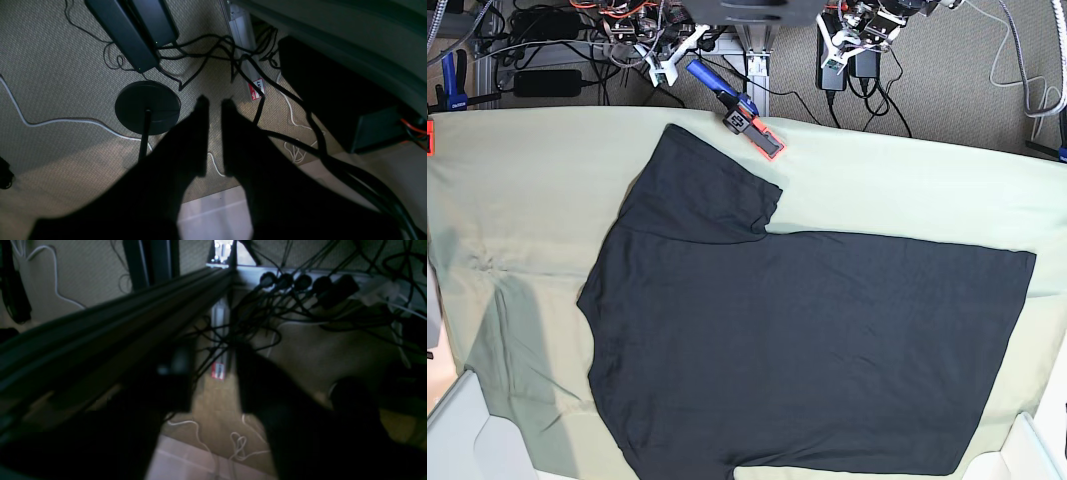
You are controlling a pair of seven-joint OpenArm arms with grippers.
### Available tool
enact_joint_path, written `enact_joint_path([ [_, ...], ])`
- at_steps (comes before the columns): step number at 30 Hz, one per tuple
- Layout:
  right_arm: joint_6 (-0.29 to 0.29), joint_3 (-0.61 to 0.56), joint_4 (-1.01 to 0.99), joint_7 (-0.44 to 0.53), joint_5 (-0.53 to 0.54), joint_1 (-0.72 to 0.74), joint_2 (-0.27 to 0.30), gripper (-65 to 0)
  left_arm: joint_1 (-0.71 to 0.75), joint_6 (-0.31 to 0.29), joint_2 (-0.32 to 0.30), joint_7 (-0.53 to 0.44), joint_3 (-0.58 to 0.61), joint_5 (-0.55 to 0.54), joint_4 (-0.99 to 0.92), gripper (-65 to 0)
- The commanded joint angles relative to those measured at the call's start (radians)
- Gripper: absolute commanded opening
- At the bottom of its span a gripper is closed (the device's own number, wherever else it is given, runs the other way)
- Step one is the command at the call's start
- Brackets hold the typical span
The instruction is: Fold the T-shirt properly
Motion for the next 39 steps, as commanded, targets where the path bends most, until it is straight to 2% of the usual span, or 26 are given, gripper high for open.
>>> enact_joint_path([
  [1,-0.057,0.003,0.008,0.008,0.004,0.002,0.005,-37.4,-0.002,-0.01,0.002,0.003,0.003,-0.002,0.006,-52.9],
  [3,-0.056,0.003,0.013,0.008,0.004,0.002,0.005,-37.0,-0.002,-0.01,0.002,0.01,0.003,-0.002,0.006,-50.0],
  [13,-0.056,0.003,0.029,0.008,0.004,0.002,0.005,-37.0,-0.002,-0.01,0.002,-0.003,0.002,-0.003,0.006,-50.0],
  [18,-0.056,0.003,0.029,0.008,0.004,0.002,0.01,-37.0,0.006,-0.01,-0.007,0.046,0.002,-0.002,0.045,-50.1],
  [26,-0.043,0.003,0.061,0.008,0.004,-0.04,0.055,-37.0,0.084,-0.01,-0.029,0.064,0.002,0.004,0.164,-50.1],
  [30,0.005,0.002,0.131,0.007,0.004,-0.109,0.088,-37.0,0.158,-0.01,-0.052,0.064,-0.017,-0.006,0.272,-50.1],
  [33,0.03,-0.022,0.22,0.007,0.007,-0.182,0.122,-37.0,0.224,-0.011,-0.077,0.064,-0.075,-0.006,0.386,-50.1],
  [35,0.03,-0.055,0.295,0.004,0.045,-0.241,0.155,-37.0,0.267,-0.038,-0.092,0.064,-0.128,-0.015,0.47,-50.1],
  [39,0.03,-0.117,0.48,-0.049,0.158,-0.367,0.233,-37.0,0.335,-0.194,-0.132,0.097,-0.238,-0.13,0.643,-50.1],
])
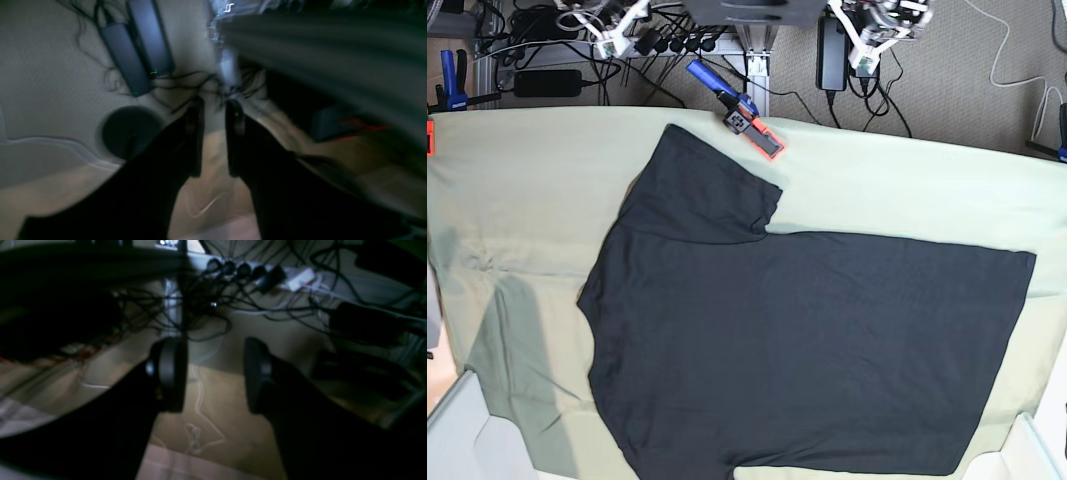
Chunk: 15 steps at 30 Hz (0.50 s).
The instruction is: Fold the T-shirt properly
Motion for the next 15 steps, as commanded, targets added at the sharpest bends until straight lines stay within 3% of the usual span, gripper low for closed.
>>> enact_joint_path([
  [1,0.011,-0.004,0.058,-0.004,0.026,-0.037,0.025,-37.0,0.02,-0.044,-0.018,0.009,-0.024,-0.041,0.048,-50.1],
  [5,0.01,-0.002,0.285,-0.12,0.142,-0.165,0.104,-37.0,0.078,-0.122,-0.073,0.089,-0.11,-0.175,0.219,-50.1],
  [10,0.01,0.062,0.608,-0.272,0.284,-0.329,0.188,-37.0,0.181,-0.125,-0.148,0.169,-0.201,-0.263,0.449,-50.1],
  [15,0.011,0.186,0.921,-0.34,0.436,-0.462,0.224,-37.0,0.31,-0.125,-0.192,0.17,-0.296,-0.271,0.661,-50.0],
])
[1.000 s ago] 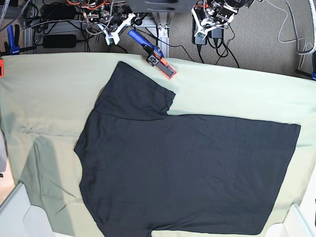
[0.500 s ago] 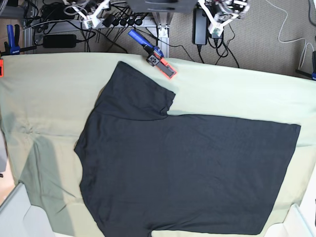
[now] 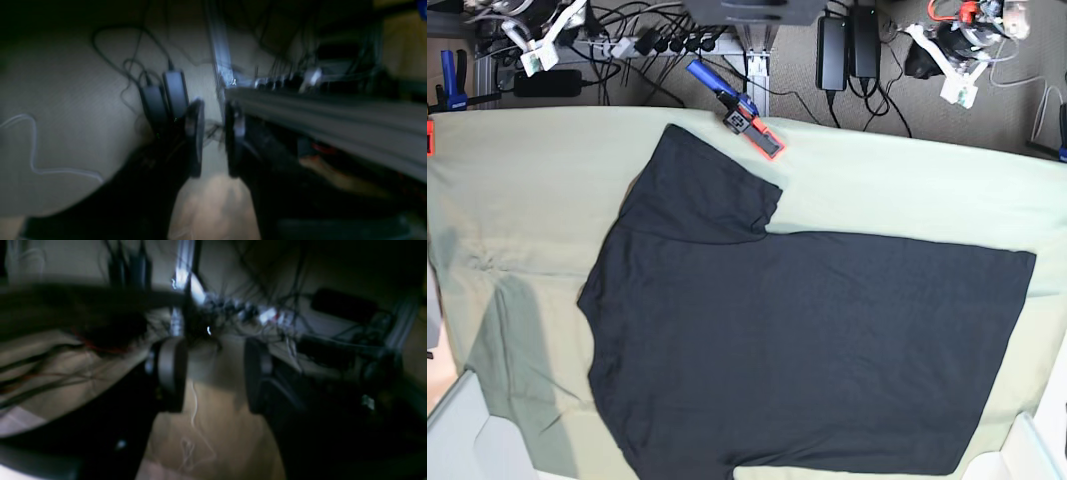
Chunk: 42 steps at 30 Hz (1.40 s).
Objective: Fold the T-shirt properly
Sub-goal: 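Move the right gripper to the shirt shoulder by the collar and grasp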
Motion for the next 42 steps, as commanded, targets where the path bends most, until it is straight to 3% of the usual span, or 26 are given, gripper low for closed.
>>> enact_joint_path([
  [1,0.011,0.031,0.062,-0.003,0.033,-0.023,0.01,-37.0,0.028,-0.011,-0.013,-0.011,-0.023,-0.01,0.045,-50.1],
  [6,0.01,0.101,0.253,-0.022,0.143,-0.013,0.01,-37.0,0.099,-0.011,-0.012,0.011,-0.088,-0.019,0.159,-50.0],
  [11,0.01,0.102,0.271,-0.022,0.205,0.111,-0.021,-37.0,0.126,-0.011,-0.018,0.038,-0.095,-0.022,0.181,-50.0],
  [25,0.011,0.051,0.119,-0.026,0.192,0.364,-0.286,-37.0,0.167,-0.011,-0.047,0.063,-0.095,-0.025,0.181,-50.0],
  [35,0.014,0.049,-0.055,-0.028,0.193,0.48,-0.348,-37.0,0.167,-0.01,-0.053,0.071,-0.153,-0.064,0.216,-49.8],
  [42,0.014,-0.048,-0.074,-0.048,0.188,0.489,-0.361,-37.0,0.167,-0.011,-0.054,0.084,-0.185,-0.101,0.217,-36.4],
])
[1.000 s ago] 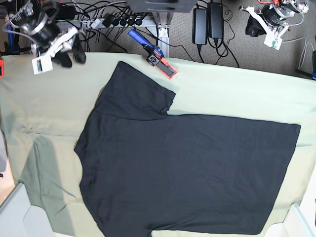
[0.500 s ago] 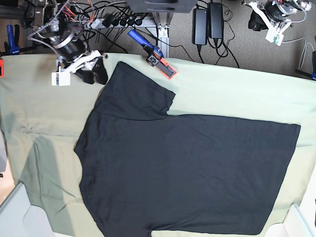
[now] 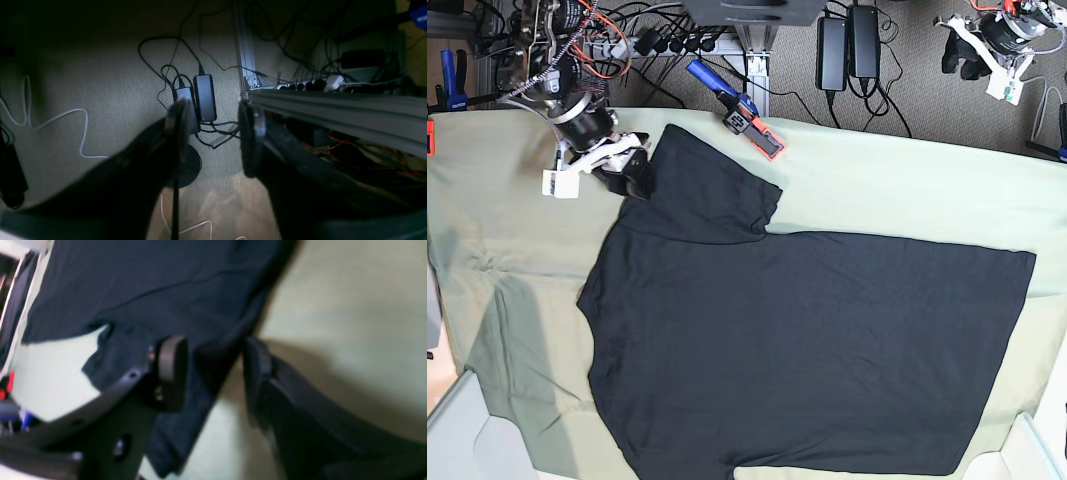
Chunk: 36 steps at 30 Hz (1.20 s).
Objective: Fold the T-shirt properly
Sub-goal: 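Move the right gripper to the shirt shoulder by the collar and grasp, then reach the left gripper to the shirt's hem corner and grasp it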
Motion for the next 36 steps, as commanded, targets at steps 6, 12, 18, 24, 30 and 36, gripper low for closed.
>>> enact_joint_path([
  [6,0.011,-0.106,0.005,-0.043,-0.053,-0.004,-0.019,-37.0,0.013,-0.01,-0.03,0.018,-0.053,-0.055,0.031,-36.4],
  [12,0.011,-0.113,0.005,-0.045,-0.069,-0.003,-0.067,-37.2,0.01,-0.01,-0.098,0.02,-0.156,-0.122,0.074,-36.4],
  [18,0.011,-0.111,0.005,-0.036,-0.106,-0.001,-0.067,-60.4,-0.058,-0.01,-0.169,0.033,-0.19,-0.163,0.078,-36.4],
  [24,0.011,-0.111,0.005,-0.037,-0.143,-0.001,-0.066,-65.0,-0.2,-0.009,-0.179,0.041,-0.187,-0.182,0.065,-36.4],
  [30,0.011,-0.111,0.005,-0.037,-0.184,-0.001,-0.066,-65.0,-0.42,-0.004,-0.212,0.034,-0.099,-0.185,-0.14,-30.3],
  [36,0.011,-0.111,0.005,-0.037,-0.184,-0.001,-0.067,-65.0,-0.702,-0.002,-0.222,0.025,-0.036,-0.181,-0.448,-30.2],
])
